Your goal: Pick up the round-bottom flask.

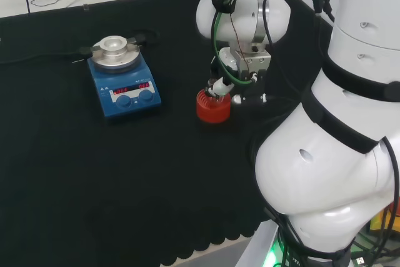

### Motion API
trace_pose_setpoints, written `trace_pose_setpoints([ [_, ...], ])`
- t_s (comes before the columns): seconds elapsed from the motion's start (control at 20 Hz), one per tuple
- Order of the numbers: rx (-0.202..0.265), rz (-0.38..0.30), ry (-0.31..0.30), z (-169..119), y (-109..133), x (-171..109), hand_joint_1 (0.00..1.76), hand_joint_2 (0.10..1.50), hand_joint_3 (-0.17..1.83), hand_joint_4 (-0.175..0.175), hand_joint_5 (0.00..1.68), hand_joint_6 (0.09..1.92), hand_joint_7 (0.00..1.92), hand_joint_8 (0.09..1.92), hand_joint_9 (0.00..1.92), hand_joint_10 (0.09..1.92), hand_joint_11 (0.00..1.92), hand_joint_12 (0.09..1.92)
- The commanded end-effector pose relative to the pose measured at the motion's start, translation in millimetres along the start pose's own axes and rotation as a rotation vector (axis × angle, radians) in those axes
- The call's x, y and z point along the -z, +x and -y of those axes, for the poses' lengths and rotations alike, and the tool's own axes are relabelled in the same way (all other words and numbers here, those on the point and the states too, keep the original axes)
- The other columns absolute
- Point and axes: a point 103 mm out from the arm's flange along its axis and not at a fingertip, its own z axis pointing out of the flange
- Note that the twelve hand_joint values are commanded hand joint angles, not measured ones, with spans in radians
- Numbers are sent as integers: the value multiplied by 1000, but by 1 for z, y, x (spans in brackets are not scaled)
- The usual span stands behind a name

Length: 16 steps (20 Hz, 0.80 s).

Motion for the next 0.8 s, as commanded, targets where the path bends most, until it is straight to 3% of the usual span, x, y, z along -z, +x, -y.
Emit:
trace_pose_setpoints([
  [0.05,12,-6,4,1,8,31,1096,640,798,175,1156,945,435,711,650,617,343,1340],
  [0.45,32,36,-35,2,33,85,1097,629,827,175,1151,969,435,715,651,618,347,1341],
  [0.8,46,65,-38,-21,59,118,1097,628,830,175,1149,974,429,714,646,617,350,1342],
])
